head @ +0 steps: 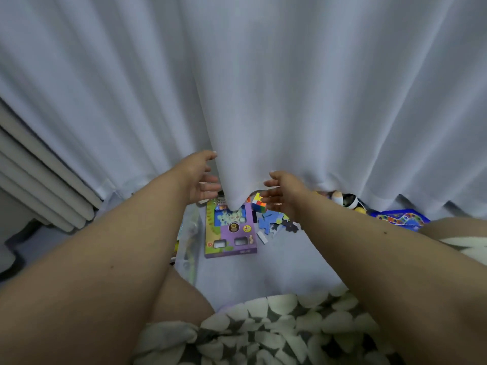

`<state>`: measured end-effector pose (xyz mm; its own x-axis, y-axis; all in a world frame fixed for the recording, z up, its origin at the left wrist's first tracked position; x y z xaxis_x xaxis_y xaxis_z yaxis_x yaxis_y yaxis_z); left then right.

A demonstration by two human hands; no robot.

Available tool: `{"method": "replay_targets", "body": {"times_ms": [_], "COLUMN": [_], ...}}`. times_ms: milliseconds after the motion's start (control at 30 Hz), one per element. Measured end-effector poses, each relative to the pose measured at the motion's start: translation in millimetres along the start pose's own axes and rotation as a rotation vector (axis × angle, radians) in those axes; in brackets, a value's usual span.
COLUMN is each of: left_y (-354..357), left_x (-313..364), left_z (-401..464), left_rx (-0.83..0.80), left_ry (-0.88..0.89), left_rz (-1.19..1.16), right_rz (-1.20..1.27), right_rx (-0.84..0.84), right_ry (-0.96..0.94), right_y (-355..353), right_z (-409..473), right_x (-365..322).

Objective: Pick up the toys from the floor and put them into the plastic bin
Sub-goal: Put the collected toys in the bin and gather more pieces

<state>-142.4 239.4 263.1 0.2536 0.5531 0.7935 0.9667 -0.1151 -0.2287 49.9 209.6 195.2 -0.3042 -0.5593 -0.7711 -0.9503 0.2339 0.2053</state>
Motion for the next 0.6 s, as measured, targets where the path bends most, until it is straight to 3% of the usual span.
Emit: {"method": "replay_targets", "body": {"times_ms": [367,600], "left_y": [64,78], "left_x": [10,8], "left_z": [-34,-50], "left_rx": [-0.110,-0.136], "left_ry": [0.054,0.059], "left_rz": [-0.052,-0.020], "right_rz": [0.062,0.070], "right_rx": [0.164,0.205], "right_ry": [-0.065,-0.091], "right_y": [-85,-101], "right_z": [-32,-45], "right_x": [-14,-16]}}
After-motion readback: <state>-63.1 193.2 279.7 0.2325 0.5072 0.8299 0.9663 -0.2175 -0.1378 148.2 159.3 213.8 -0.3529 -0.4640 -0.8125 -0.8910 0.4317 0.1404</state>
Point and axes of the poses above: each hand's wrist, its own z-axis towards the middle knuckle, its own y-axis out of the palm, x = y × z, the point moved 8 cm from there along z, towards the middle knuckle, and after that the axes turned 7 degrees about z, right-handed, at the moved point
